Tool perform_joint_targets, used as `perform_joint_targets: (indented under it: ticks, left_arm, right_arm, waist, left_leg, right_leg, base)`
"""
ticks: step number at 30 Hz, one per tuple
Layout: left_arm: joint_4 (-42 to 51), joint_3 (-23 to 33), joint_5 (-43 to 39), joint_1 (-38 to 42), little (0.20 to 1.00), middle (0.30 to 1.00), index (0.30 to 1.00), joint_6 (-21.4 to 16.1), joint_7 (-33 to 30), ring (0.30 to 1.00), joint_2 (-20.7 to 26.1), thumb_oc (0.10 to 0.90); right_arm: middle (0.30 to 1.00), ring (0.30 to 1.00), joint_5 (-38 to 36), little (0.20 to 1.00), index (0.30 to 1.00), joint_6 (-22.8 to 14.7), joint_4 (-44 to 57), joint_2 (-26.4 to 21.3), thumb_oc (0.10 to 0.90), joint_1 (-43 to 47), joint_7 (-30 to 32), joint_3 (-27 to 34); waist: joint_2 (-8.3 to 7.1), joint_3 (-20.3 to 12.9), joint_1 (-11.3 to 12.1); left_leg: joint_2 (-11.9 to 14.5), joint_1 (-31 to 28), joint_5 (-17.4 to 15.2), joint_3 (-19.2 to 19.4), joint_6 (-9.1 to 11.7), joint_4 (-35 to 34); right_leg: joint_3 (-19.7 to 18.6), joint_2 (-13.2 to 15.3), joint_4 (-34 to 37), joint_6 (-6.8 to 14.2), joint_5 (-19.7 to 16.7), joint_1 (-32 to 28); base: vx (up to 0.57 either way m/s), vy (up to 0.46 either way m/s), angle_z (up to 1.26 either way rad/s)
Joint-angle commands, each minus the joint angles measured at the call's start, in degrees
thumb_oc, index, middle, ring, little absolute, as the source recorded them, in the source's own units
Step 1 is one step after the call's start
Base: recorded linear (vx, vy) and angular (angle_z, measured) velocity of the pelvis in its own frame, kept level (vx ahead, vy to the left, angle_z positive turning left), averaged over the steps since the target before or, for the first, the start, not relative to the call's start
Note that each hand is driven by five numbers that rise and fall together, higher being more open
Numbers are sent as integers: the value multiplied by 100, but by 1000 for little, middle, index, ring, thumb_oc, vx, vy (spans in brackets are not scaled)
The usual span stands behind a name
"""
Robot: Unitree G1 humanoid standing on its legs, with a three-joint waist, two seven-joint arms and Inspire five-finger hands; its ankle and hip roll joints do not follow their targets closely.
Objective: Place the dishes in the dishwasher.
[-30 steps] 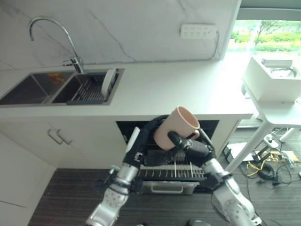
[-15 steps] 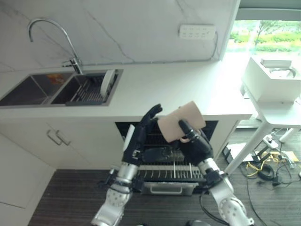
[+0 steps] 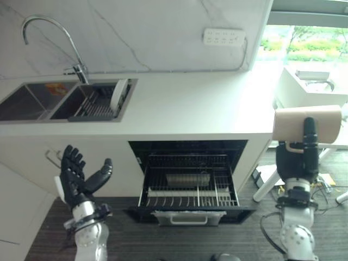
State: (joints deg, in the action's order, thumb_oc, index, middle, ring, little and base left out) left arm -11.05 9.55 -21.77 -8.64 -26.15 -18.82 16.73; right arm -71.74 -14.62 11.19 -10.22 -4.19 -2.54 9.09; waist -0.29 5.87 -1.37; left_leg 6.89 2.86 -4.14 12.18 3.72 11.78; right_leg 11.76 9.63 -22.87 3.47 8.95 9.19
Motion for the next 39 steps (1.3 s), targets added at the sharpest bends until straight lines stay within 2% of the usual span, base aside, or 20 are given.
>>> perform_joint_targets:
  ticks: [1,3,5,7,8,14,16,19,24,26,29,31,36,39]
  left_arm:
    - [701,171,-43,401,900,900,900,-366,712,900,588,800]
    - [1017,56,154,370,900,900,900,-190,1448,900,684,800]
    - [1372,-131,625,344,900,900,900,221,2146,900,868,800]
    - [1496,-242,815,375,900,900,900,484,2423,900,990,800]
    - [1580,-364,969,433,900,900,900,822,2760,900,1138,800]
    - [1642,-859,1363,706,900,900,900,1681,3361,900,1685,800]
    - [1724,-1011,1457,829,900,900,900,1910,3555,900,1791,800]
    - [1826,-1138,1557,992,900,900,900,2116,3713,900,1889,800]
    - [1932,-1483,1617,1777,900,900,900,2431,3689,900,2302,800]
    - [1888,-1594,1548,2320,900,900,900,2660,3677,900,2628,800]
    - [1834,-1700,1517,2575,900,900,900,2883,3760,900,2805,800]
    - [1793,-1741,1526,2650,900,900,900,2903,3888,900,2847,800]
    - [1750,-1950,1694,2855,900,900,900,3328,4564,900,2895,800]
    - [1563,-2362,1866,3166,900,900,900,4414,5929,900,3051,800]
  right_arm:
    - [300,300,693,300,300,-135,572,-193,400,426,-210,132]
    - [300,300,1289,300,300,47,587,-286,400,355,-203,93]
    - [300,300,1667,300,300,277,617,-394,400,236,-299,51]
    - [300,300,1762,300,300,374,623,-498,400,216,-340,50]
    - [300,300,1855,300,300,548,606,-614,400,224,-424,42]
    - [300,300,2173,300,300,891,633,-1026,400,303,-655,-127]
    - [300,300,2410,300,300,1099,689,-1183,400,341,-675,-213]
    - [300,300,2584,300,300,1191,673,-1300,400,423,-708,-295]
    - [300,300,2889,300,300,1005,519,-1683,400,1017,-565,-582]
    - [300,300,2984,300,300,895,476,-1875,400,1390,-457,-733]
    - [300,300,3018,300,300,897,486,-2077,400,1567,-442,-806]
    - [300,300,3057,300,300,925,487,-2168,400,1638,-444,-819]
    - [300,300,3222,300,300,1090,443,-2367,400,1867,-460,-892]
    - [300,300,3291,300,300,1218,359,-2574,400,2149,-496,-984]
  waist:
    - [-42,-106,-18]
    - [-29,-76,-14]
    - [-11,-51,-23]
    - [1,-35,-33]
    - [17,-16,-42]
    - [74,94,-105]
    - [87,164,-129]
    - [91,283,-135]
    - [44,802,-107]
    - [1,1144,-110]
    - [-11,1289,-125]
    - [-5,1323,-114]
    - [3,1349,-94]
    - [24,1354,-120]
  left_leg:
    - [153,-111,-830,-165,54,541]
    - [150,-102,-825,-173,54,541]
    - [144,-90,-813,-175,51,541]
    - [140,-82,-808,-174,46,541]
    - [138,-75,-800,-177,41,541]
    - [143,-67,-773,-168,31,541]
    - [156,-53,-753,-163,37,541]
    - [167,1,-724,-181,47,541]
    - [171,510,-583,-292,41,541]
    - [135,786,-517,-341,10,541]
    - [132,884,-493,-334,3,541]
    - [137,917,-480,-327,13,541]
    - [178,924,-454,-256,59,541]
    - [212,934,-431,-210,80,541]
  right_leg:
    - [-150,-33,568,370,74,-578]
    - [-147,-28,568,377,67,-576]
    - [-139,-16,568,400,47,-566]
    - [-134,-14,568,414,37,-558]
    - [-132,-15,568,428,31,-554]
    - [-146,-14,568,486,-10,-525]
    - [-168,-13,568,503,-31,-498]
    - [-180,-10,568,525,-71,-439]
    - [-307,-48,568,536,-247,62]
    - [-381,-99,568,524,-335,324]
    - [-397,-114,568,518,-358,424]
    - [-377,-108,568,521,-359,444]
    - [-216,-62,568,539,-368,448]
    - [-208,-72,568,539,-368,461]
  base:
    - [0,0,0]
    - [0,0,0]
    - [0,0,0]
    - [0,0,0]
    - [0,0,0]
    - [0,0,0]
    - [0,0,0]
    - [-15,0,1]
    - [-281,-46,7]
    - [-371,-71,2]
    - [-159,-24,1]
    - [-86,-14,0]
    - [-41,0,0]
    - [-38,5,-2]
